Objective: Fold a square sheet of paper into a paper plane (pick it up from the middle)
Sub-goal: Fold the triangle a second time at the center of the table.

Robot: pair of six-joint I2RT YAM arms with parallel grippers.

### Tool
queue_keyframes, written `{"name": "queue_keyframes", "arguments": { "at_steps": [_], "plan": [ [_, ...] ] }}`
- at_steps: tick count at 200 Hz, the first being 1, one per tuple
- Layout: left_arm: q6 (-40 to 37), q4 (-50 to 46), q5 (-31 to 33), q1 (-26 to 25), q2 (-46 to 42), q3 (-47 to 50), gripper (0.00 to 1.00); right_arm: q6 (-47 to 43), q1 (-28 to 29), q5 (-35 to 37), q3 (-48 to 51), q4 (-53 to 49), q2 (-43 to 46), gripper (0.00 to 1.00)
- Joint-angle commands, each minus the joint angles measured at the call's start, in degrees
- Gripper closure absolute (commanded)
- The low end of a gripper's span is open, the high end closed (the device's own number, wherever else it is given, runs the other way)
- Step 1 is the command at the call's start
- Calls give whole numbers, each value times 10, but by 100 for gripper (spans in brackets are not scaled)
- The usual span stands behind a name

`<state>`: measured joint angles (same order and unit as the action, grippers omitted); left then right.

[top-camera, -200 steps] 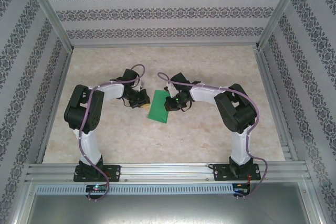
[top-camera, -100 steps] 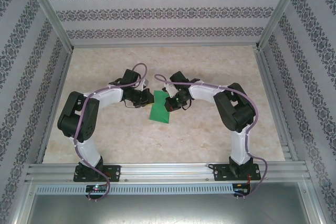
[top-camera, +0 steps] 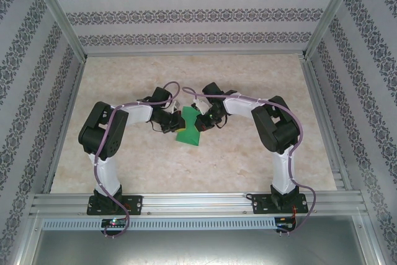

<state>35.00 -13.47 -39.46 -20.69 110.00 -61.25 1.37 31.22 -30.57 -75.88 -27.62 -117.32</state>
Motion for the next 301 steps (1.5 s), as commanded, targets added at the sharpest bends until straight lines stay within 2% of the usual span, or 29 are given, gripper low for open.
{"name": "queue_keyframes", "arguments": {
  "at_steps": [1, 26, 60, 75, 115, 182, 222, 301],
  "plan": [
    [2, -9, 39, -8, 18, -4, 95, 24, -5, 1, 16, 7, 18, 100],
    [-5, -24, 54, -9, 19, 10, 96, 116, -6, 11, 45, 48, 76, 94],
    [-4, -28, 63, -9, 20, 24, 98, 280, 17, 54, 124, 113, 159, 95],
    [-2, -30, 67, -10, 21, 23, 99, 338, 43, 80, 142, 112, 170, 100],
    [4, -45, 82, -12, 23, 23, 100, 432, 108, 137, 147, 126, 172, 100],
    [11, -54, 88, -14, 25, 19, 100, 477, 121, 137, 89, 137, 98, 100],
    [13, -47, 91, -15, 27, 23, 100, 504, 132, 167, 49, 106, 64, 100],
    [30, -41, 99, -15, 26, 28, 100, 514, 134, 188, 48, 77, 45, 100]
  ]
}}
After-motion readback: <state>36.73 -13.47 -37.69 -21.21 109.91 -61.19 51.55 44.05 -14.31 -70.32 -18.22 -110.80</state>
